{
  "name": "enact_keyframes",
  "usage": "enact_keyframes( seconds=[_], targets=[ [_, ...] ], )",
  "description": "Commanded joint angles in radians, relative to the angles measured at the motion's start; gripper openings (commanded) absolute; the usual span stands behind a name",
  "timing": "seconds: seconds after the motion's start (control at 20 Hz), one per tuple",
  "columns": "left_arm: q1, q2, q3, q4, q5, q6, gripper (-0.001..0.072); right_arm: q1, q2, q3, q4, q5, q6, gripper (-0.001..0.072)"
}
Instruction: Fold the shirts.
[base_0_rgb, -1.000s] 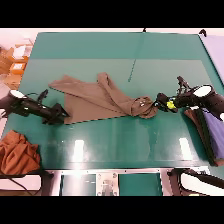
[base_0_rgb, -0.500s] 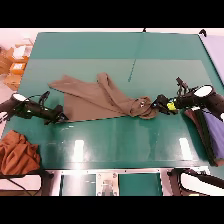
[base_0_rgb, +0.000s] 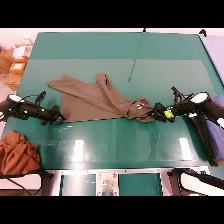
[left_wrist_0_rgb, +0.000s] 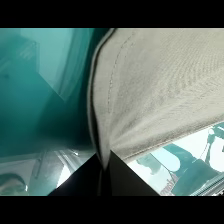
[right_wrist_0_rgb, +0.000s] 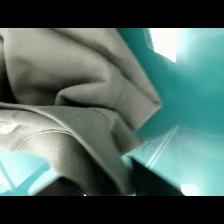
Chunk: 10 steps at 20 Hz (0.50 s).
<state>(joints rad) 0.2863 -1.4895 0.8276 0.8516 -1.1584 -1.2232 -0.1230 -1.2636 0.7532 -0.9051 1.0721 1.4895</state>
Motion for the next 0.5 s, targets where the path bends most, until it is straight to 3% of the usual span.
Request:
enact_keyframes(
  seconds=[0.0, 0.05, 0.15, 0.3, 0.45],
  targets=[
    [0.002, 0.000, -0.001, -0.017, -0.003, 0.004, 0.0029, 0.003, 0.006, -0.008, 0.031, 0.024, -0.010, 0.0387],
    [0.002, 0.000, -0.001, -0.017, -0.002, 0.012, 0.0029, 0.003, 0.006, -0.011, 0.031, 0.022, -0.009, 0.0357],
    [0.002, 0.000, -0.001, -0.028, -0.008, 0.021, 0.0029, 0.004, 0.007, -0.013, 0.034, 0.011, -0.011, 0.0035],
    [0.002, 0.018, 0.084, -0.136, -0.163, 0.075, 0.0028, -0.015, 0.029, 0.080, 0.109, 0.067, -0.064, 0.0020],
    [0.002, 0.175, 0.325, -0.327, -0.310, 0.072, 0.0028, -0.120, 0.098, 0.362, 0.346, 0.241, -0.114, 0.0020]
  ],
)
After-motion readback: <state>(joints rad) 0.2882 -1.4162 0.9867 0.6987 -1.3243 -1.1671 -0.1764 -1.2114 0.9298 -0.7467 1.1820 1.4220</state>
